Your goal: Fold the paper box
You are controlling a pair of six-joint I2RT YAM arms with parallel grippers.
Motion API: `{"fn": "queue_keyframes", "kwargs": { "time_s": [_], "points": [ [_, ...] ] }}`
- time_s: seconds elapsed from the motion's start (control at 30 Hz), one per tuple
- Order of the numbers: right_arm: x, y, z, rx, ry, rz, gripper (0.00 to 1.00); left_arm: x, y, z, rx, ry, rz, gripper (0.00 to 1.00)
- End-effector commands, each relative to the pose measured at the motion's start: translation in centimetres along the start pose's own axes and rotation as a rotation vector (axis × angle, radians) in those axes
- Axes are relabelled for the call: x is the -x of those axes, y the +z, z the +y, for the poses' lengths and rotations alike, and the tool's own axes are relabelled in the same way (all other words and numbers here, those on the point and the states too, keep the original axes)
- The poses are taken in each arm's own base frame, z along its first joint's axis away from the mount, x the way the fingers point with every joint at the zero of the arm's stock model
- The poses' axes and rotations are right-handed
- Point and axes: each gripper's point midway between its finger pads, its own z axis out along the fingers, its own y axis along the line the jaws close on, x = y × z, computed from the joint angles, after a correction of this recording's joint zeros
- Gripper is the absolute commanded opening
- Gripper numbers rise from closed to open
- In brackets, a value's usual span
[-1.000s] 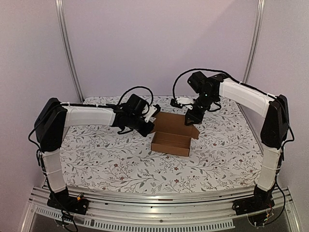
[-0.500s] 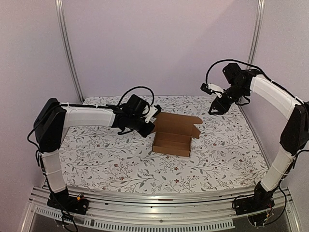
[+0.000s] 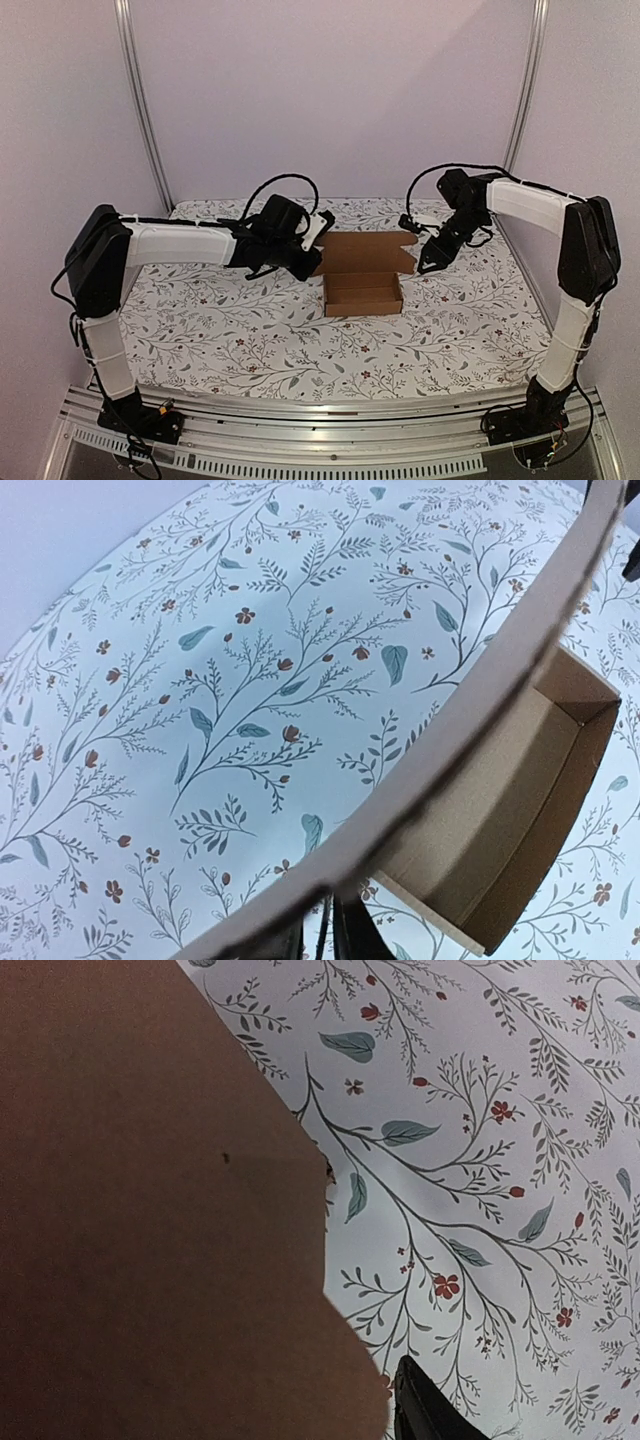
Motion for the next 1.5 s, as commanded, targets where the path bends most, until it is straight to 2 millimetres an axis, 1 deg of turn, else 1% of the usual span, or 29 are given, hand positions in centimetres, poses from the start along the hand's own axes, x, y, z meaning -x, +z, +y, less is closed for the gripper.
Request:
{"fn": "queue_keyframes", "kwargs": {
  "time_s": [0.0,0.1,0.17,0.2,0.3,0.37,0.47,0.57,0.63,0.7,0.8,0.87,0.97,1.03,1.1,1.13,1.17,1.27,1.33,1.4,1.47],
  "points": [
    [0.8,0.4,1.9,0.082,-0.019,-0.041,0.44,1.2,-1.1,-1.1,0.019,-0.002,-0.053,0.13],
    [0.7,1.1,2.4,0.107,-0.020,-0.034,0.44,0.9,-1.3,-1.5,0.008,0.001,-0.067,0.08],
    [0.7,1.4,2.6,0.117,-0.018,-0.031,0.44,0.5,-1.1,-1.3,0.023,-0.016,-0.049,0.09],
    [0.7,1.4,2.7,0.123,-0.016,-0.031,0.44,0.2,-1.1,-1.2,0.028,-0.026,-0.034,0.10],
    [0.6,1.5,2.9,0.131,-0.014,-0.030,0.44,-0.4,-1.6,-0.9,0.058,-0.044,-0.007,0.22],
    [0.4,1.5,2.9,0.127,-0.018,-0.026,0.43,-0.8,-2.4,-0.8,0.069,-0.046,0.002,0.24],
    [0.2,1.1,2.9,0.116,-0.026,-0.024,0.43,-1.1,-3.9,-0.7,0.079,-0.050,-0.001,0.25],
    [0.0,0.1,2.2,0.105,-0.021,-0.042,0.43,-1.4,-4.8,-0.5,0.087,-0.039,0.001,0.24],
    [-0.1,-0.6,1.5,0.096,-0.010,-0.055,0.43,-1.7,-4.6,-0.7,0.078,-0.018,0.013,0.24],
    [-0.2,-1.2,1.0,0.094,-0.004,-0.064,0.43,-1.9,-4.1,-1.3,0.041,0.004,0.028,0.24],
    [-0.6,-2.1,0.9,0.115,-0.007,-0.071,0.44,-2.2,-3.3,-2.6,-0.021,0.020,0.054,0.25],
    [-0.8,-2.4,1.0,0.121,-0.018,-0.071,0.44,-2.7,-2.9,-2.7,-0.022,0.044,0.074,0.22],
    [-0.9,-2.7,0.7,0.112,-0.027,-0.073,0.45,-2.8,-2.7,-2.6,-0.016,0.046,0.077,0.15],
    [-0.6,-2.8,-0.1,0.083,-0.025,-0.083,0.45,-2.7,-2.7,-2.6,-0.018,0.043,0.070,0.07],
    [-0.2,-2.8,-1.2,0.051,-0.019,-0.088,0.44,-2.5,-2.8,-2.7,-0.021,0.042,0.061,0.03],
    [0.3,-2.8,-2.0,0.024,-0.022,-0.098,0.44,-2.5,-2.7,-2.7,-0.019,0.042,0.057,0.02],
    [0.6,-2.7,-2.8,-0.001,-0.017,-0.100,0.44,-2.4,-2.7,-2.6,-0.017,0.041,0.054,0.01],
    [1.3,-1.5,-5.4,-0.080,0.002,-0.091,0.43,-1.8,-2.7,-2.6,-0.018,0.045,0.040,0.00],
    [1.5,-0.6,-6.4,-0.097,0.017,-0.077,0.42,-1.5,-2.5,-2.7,-0.021,0.044,0.035,0.00],
    [1.4,0.5,-6.1,-0.069,0.019,-0.055,0.42,-1.1,-2.3,-2.8,-0.027,0.043,0.031,0.00],
    [1.0,1.7,-4.7,-0.027,0.000,-0.025,0.42,-0.7,-2.1,-2.9,-0.027,0.039,0.024,0.00]
  ]
}}
